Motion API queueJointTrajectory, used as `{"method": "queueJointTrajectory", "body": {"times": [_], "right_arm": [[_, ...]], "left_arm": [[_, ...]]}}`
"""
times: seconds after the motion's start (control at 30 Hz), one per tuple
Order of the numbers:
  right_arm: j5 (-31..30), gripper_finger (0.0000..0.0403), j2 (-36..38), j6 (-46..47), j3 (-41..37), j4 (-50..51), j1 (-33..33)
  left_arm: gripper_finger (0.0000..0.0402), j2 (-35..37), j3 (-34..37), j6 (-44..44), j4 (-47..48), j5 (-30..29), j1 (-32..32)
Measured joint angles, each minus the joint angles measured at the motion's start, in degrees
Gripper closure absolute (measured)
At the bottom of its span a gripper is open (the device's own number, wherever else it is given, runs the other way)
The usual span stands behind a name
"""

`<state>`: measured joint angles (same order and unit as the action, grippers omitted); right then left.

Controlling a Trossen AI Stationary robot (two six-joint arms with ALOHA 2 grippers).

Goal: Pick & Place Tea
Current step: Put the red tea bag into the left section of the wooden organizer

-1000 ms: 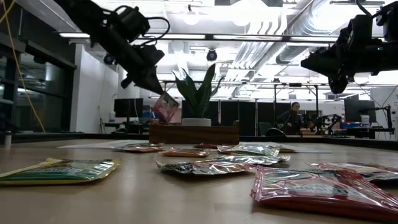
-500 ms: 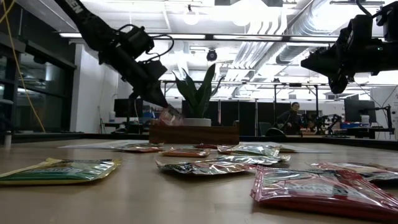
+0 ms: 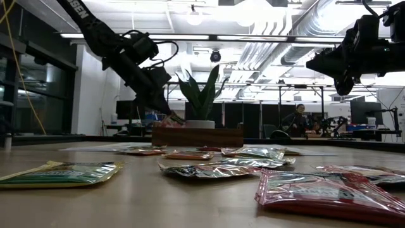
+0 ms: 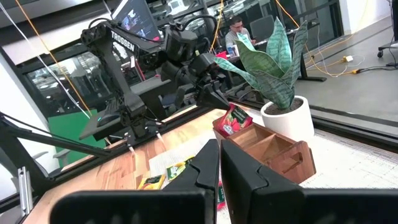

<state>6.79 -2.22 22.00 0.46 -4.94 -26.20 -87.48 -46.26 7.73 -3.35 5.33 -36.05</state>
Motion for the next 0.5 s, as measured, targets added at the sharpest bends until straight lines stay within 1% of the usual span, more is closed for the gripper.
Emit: {"method": "queueJointTrajectory", "body": {"times": [0.13,0.27,0.37,0.5], "right_arm": [[0.0,0.0391,0.0,0.0,0.0,0.01,-0.01],[0.0,0.0391,0.0,0.0,0.01,-0.01,0.0],[0.0,0.0391,0.0,0.0,-0.01,-0.01,-0.02],[0.0,0.0391,0.0,0.0,-0.01,-0.01,-0.02]], "left_arm": [[0.0401,0.0,0.01,0.0,1.49,-3.76,0.0],[0.04,0.0,0.02,0.0,2.04,-5.91,0.0],[0.0393,0.0,0.02,0.0,1.81,-5.34,0.0],[0.0365,0.0,0.02,-2.77,0.77,-0.24,0.0]]}}
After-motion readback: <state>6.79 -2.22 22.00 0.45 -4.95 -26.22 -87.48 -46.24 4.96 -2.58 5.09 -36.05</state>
